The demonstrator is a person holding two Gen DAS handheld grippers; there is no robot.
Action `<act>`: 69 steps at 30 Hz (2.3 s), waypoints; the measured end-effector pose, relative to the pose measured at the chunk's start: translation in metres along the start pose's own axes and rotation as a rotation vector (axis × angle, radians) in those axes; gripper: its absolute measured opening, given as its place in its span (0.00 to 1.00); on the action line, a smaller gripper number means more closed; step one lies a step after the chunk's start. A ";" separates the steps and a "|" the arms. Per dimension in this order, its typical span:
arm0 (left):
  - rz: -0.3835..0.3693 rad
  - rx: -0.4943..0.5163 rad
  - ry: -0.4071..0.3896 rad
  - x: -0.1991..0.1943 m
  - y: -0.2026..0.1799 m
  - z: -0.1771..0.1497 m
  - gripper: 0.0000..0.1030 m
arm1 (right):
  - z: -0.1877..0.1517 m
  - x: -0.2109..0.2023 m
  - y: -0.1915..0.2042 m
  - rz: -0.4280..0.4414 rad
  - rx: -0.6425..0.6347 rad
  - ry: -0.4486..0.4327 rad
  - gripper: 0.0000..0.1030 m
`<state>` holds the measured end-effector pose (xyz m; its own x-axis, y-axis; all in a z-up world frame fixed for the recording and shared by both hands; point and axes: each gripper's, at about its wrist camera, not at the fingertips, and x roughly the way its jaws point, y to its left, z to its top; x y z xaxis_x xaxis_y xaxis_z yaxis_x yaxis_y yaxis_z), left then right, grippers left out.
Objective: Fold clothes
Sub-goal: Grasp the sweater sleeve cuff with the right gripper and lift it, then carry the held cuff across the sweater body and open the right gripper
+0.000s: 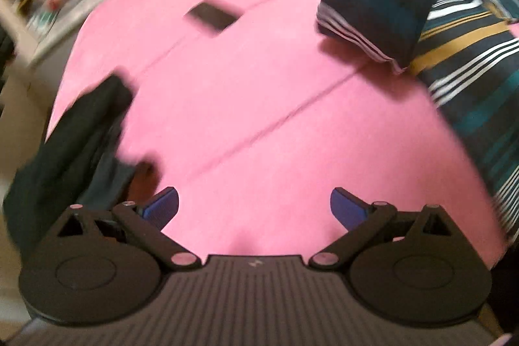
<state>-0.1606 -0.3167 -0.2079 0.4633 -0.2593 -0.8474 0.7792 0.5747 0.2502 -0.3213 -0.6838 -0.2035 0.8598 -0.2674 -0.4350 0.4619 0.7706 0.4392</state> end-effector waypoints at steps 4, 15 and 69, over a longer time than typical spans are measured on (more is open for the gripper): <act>-0.067 0.044 -0.021 0.014 -0.077 0.054 0.95 | -0.037 0.032 -0.167 -0.200 0.225 0.156 0.09; -0.221 0.346 -0.018 0.054 -0.244 0.135 0.95 | -0.061 0.040 -0.296 -0.153 0.406 0.290 0.09; -0.449 0.577 0.019 0.132 -0.406 0.221 0.95 | 0.121 0.128 -0.496 -0.901 -0.003 -0.100 0.07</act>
<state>-0.3222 -0.7558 -0.3181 0.0433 -0.3571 -0.9331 0.9932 -0.0861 0.0790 -0.4136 -1.1704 -0.3816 0.1884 -0.8189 -0.5421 0.9683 0.2470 -0.0365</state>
